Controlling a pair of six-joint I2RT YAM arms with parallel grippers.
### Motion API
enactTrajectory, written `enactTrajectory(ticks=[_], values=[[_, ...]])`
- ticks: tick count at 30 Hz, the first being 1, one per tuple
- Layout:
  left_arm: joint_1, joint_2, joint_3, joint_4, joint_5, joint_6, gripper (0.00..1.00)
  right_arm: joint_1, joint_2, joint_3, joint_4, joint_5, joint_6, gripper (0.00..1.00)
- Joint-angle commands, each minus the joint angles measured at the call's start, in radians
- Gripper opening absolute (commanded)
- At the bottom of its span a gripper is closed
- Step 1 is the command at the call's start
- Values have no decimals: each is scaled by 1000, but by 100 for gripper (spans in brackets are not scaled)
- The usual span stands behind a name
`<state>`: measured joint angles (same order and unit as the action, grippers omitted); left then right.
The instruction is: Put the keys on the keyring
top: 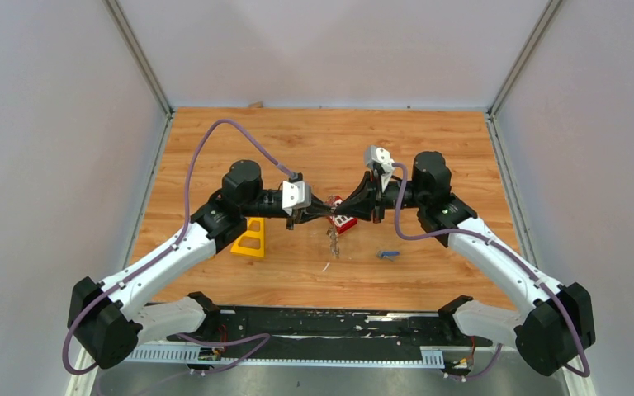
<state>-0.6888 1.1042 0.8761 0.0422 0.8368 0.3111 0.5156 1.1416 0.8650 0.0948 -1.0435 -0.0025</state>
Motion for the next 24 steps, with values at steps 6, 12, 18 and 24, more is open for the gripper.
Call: enactTrajectory(ticks=[6, 12, 18, 24], values=[[2, -20, 13, -8, -28, -3, 0, -12, -20, -3, 33, -2, -45, 0], [-9, 25, 187, -384, -165, 127, 0, -10, -46, 53, -189, 59, -272, 24], [-108, 135, 380, -694, -354, 187, 0, 3, -68, 79, -260, 98, -354, 46], [-135, 189, 464, -753, -417, 74, 0, 21, -54, 71, -245, 96, -349, 45]])
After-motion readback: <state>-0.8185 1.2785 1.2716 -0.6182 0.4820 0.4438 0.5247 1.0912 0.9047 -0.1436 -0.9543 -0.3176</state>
